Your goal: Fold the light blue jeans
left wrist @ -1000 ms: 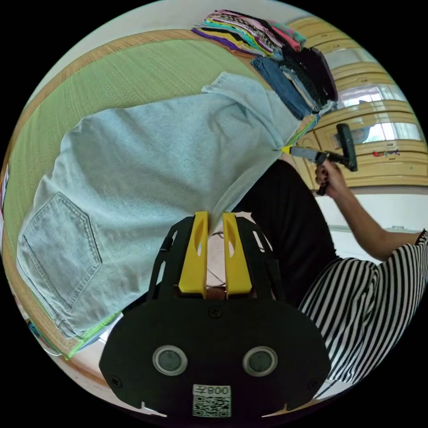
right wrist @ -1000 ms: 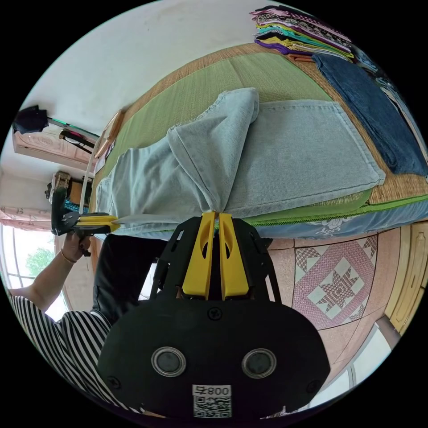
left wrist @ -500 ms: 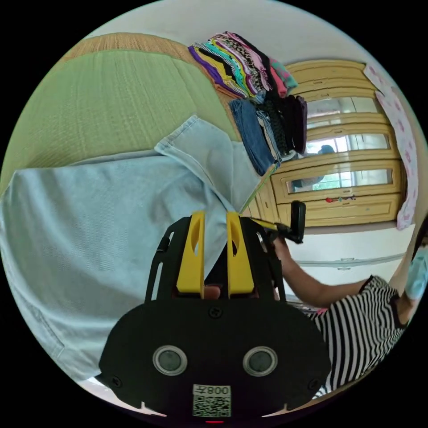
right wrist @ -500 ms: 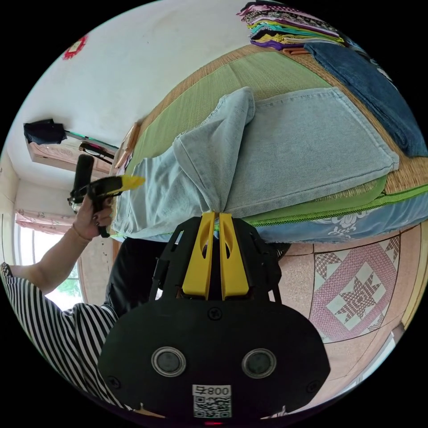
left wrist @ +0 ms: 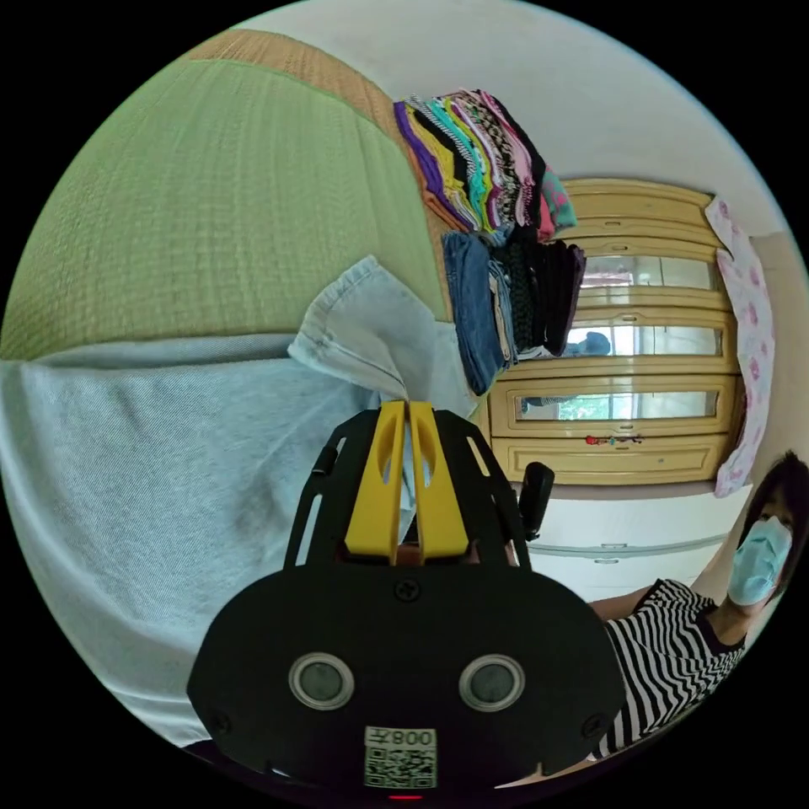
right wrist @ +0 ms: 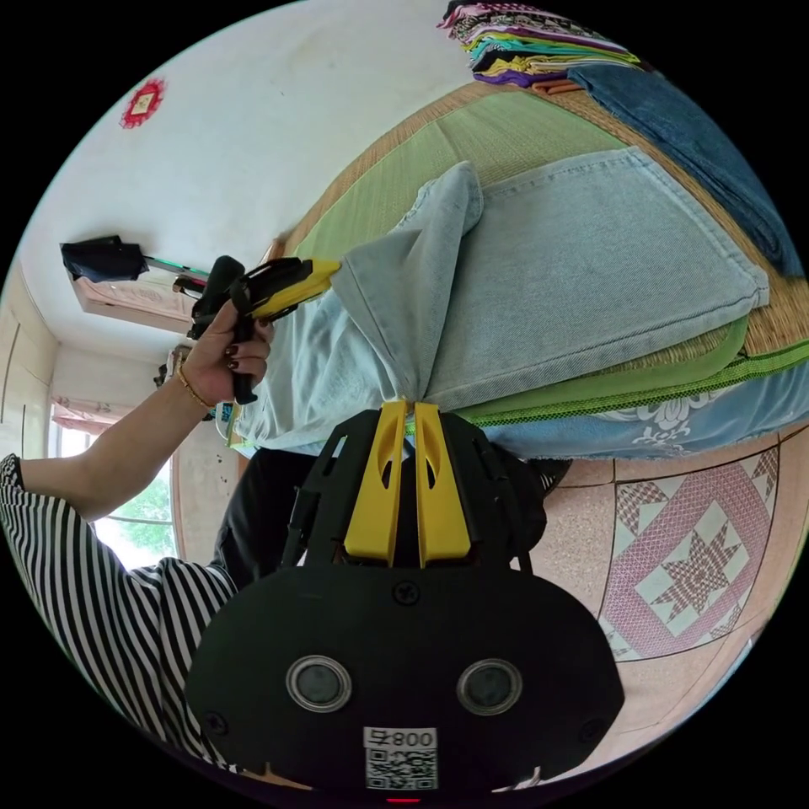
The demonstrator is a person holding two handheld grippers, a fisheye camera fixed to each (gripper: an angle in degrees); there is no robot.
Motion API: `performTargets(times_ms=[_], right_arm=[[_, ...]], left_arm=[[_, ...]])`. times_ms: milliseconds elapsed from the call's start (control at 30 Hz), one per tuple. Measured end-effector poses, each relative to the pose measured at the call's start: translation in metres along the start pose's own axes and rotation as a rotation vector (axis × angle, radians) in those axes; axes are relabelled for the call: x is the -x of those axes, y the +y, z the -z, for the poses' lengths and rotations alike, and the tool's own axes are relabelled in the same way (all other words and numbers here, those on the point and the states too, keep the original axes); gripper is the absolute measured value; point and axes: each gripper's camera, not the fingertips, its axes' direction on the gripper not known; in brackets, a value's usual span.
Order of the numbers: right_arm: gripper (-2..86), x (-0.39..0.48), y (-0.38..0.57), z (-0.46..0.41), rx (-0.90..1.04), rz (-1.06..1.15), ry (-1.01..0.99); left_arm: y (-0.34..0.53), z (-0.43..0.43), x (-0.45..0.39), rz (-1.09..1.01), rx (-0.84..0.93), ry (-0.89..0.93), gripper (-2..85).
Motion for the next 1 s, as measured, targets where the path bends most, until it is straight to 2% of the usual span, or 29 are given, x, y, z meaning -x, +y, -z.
performTargets(times_ms=[133,300,567,767,1000], right_arm=[[2.0,-0.007,0.014,0.012,-0.012,-0.012,-0.032],[4.0,-0.023,0.040,0.070,-0.180,-0.079,-0.010],[10.8,0.020,0.019,0.150,-0.416,0.104,0.063],[11.6,0.047,-0.005,0.144,-0.308,0.267,0.192],[11.8,0.024,0.000,0.135,-0.222,0.245,0.238]], left_arm=[[-0.019,-0.038,-0.034,-0.156,0.063,-0.006,0.9],[-0.035,-0.100,-0.071,-0.320,0.199,-0.074,1.2],[-0.041,-0.204,-0.106,-0.462,0.362,-0.207,2.1],[-0.037,-0.267,-0.114,-0.511,0.439,-0.299,1.9],[-0.025,-0.313,-0.128,-0.645,0.477,-0.365,2.1]])
